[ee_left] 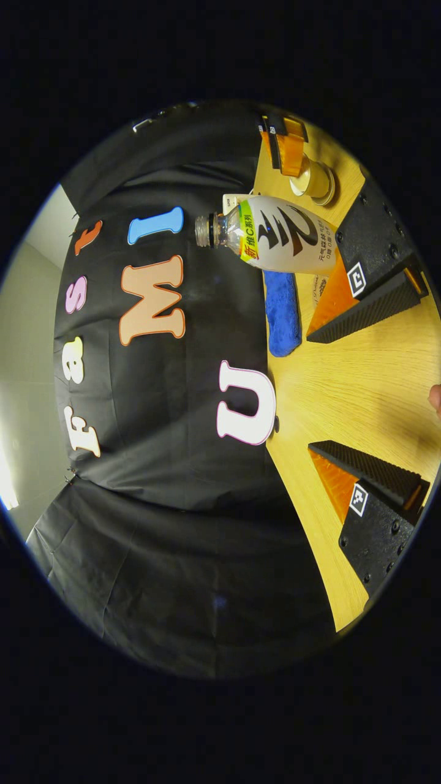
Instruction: Open the teacup lid with one hand, grasp the water bottle and pour water into the teacup with the other hand; after pouring, place the water bottle on the coaster and then close the teacup lid.
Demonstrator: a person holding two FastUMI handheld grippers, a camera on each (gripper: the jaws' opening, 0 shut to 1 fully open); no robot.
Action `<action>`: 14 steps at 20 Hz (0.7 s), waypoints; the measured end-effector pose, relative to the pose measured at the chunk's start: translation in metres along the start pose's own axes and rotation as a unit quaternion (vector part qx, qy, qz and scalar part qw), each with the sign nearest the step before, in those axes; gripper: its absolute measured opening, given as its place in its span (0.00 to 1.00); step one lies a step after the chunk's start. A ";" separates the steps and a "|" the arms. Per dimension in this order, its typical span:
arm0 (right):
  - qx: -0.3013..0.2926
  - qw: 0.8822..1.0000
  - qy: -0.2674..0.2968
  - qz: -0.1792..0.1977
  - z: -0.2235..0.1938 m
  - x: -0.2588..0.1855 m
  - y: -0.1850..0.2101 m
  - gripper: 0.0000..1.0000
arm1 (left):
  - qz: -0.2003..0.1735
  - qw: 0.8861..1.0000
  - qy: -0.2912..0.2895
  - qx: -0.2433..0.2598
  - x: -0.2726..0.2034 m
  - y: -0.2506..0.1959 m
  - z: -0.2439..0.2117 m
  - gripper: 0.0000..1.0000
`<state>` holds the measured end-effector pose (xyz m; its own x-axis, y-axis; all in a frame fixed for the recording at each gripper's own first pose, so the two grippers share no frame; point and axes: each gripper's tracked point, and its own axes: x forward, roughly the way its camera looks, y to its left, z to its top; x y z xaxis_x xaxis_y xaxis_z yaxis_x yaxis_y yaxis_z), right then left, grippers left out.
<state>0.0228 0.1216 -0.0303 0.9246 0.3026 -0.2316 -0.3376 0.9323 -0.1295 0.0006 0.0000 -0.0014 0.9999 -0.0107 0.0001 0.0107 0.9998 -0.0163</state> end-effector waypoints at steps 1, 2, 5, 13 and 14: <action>-0.002 1.000 0.000 0.001 0.002 0.001 0.000 0.37 | 0.000 1.000 0.000 0.000 -0.001 0.000 0.000 0.93; -0.001 1.000 -0.003 0.000 0.003 0.002 0.001 0.37 | 0.000 1.000 0.000 0.000 0.000 0.000 0.000 0.94; 0.015 1.000 -0.005 0.001 0.002 0.003 -0.001 0.30 | 0.000 1.000 0.001 0.001 0.001 0.000 -0.001 0.94; 0.050 0.998 -0.044 -0.008 0.026 -0.013 -0.016 0.30 | -0.006 1.000 0.001 0.001 -0.002 -0.003 -0.001 0.94; 0.051 0.997 -0.050 -0.010 0.028 -0.015 -0.020 0.31 | -0.009 1.000 0.001 0.000 -0.004 -0.005 0.000 0.94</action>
<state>0.0204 0.1040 0.0030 0.9458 0.2964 -0.1327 -0.3031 0.9524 -0.0330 -0.0037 -0.0049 -0.0013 0.9996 -0.0293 -0.0025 0.0293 0.9994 -0.0156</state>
